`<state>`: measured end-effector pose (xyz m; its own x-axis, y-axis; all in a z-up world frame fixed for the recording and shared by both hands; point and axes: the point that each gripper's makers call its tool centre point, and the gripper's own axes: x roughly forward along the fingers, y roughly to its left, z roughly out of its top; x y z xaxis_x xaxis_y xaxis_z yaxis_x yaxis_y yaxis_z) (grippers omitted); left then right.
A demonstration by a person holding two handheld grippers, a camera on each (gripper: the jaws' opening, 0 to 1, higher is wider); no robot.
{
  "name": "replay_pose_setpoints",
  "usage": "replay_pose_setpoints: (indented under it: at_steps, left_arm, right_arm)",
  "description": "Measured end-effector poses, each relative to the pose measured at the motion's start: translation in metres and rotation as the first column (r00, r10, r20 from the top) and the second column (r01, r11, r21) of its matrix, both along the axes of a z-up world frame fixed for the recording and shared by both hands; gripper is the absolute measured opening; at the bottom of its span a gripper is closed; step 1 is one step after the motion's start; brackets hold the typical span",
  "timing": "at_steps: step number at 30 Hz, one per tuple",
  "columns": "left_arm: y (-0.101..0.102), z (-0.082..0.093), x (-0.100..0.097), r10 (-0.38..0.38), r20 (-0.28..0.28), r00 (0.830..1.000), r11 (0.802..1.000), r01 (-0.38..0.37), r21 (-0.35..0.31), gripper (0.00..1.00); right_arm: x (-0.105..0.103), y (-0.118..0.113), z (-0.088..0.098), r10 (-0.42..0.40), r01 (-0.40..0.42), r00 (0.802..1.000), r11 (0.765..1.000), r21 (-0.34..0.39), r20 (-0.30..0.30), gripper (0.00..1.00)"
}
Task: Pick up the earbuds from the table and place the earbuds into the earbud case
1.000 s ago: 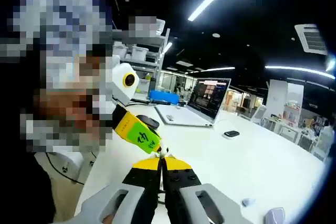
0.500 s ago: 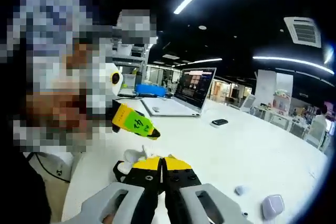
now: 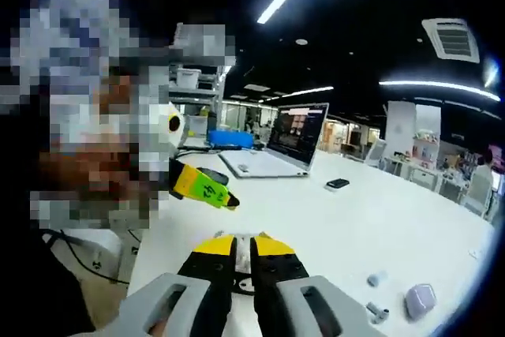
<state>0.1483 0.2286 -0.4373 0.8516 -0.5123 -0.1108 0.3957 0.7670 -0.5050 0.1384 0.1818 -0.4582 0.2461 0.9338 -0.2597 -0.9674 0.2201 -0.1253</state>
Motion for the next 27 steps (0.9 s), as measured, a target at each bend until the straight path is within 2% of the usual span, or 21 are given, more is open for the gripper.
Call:
replay_pose_setpoints:
  at_steps: [1,3,4,11,14,17,20,25,27]
  left_arm:
    - [0.000,-0.001,-0.001,0.001,0.000,1.000,1.000,-0.001,0.004,0.21]
    - [0.000,-0.003,-0.002,0.001,-0.006,1.000,1.000,-0.001,0.001,0.21]
    - [0.000,-0.005,-0.002,0.000,-0.013,1.000,1.000,0.000,0.001,0.21]
    - [-0.007,-0.028,-0.009,-0.001,-0.069,0.998,1.000,0.001,-0.001,0.24]
    - [-0.009,-0.038,-0.009,-0.009,-0.110,0.994,0.999,0.005,-0.037,0.28]
    - [-0.019,-0.047,-0.008,-0.055,-0.131,0.990,0.998,0.049,-0.050,0.28]
    - [-0.033,-0.050,-0.009,-0.106,-0.125,0.986,0.994,0.105,-0.019,0.28]
    - [-0.034,-0.047,-0.008,-0.115,-0.095,0.989,0.993,0.117,0.014,0.27]
    - [-0.033,-0.048,-0.007,-0.116,-0.093,0.989,0.990,0.122,0.063,0.28]
  right_arm:
    - [0.002,0.000,-0.005,-0.028,0.028,0.999,1.000,-0.010,-0.029,0.07]
    - [0.000,0.004,-0.004,-0.026,0.027,0.998,0.999,0.021,-0.064,0.06]
    - [0.002,0.004,-0.004,-0.034,0.036,0.997,0.999,0.017,-0.064,0.06]
    - [0.004,0.010,-0.005,-0.048,0.049,0.998,0.997,-0.061,0.027,0.11]
    - [0.004,0.012,-0.006,-0.052,0.053,0.998,0.995,-0.085,0.020,0.13]
    - [0.005,0.013,-0.007,-0.056,0.056,0.998,0.995,-0.079,0.012,0.13]
    - [0.006,0.014,-0.007,-0.059,0.061,0.998,0.992,-0.110,0.023,0.12]
    - [0.007,0.011,-0.006,-0.053,0.059,0.998,0.988,-0.143,0.046,0.12]
    - [0.005,0.014,-0.003,-0.041,0.044,0.999,0.989,-0.138,0.022,0.13]
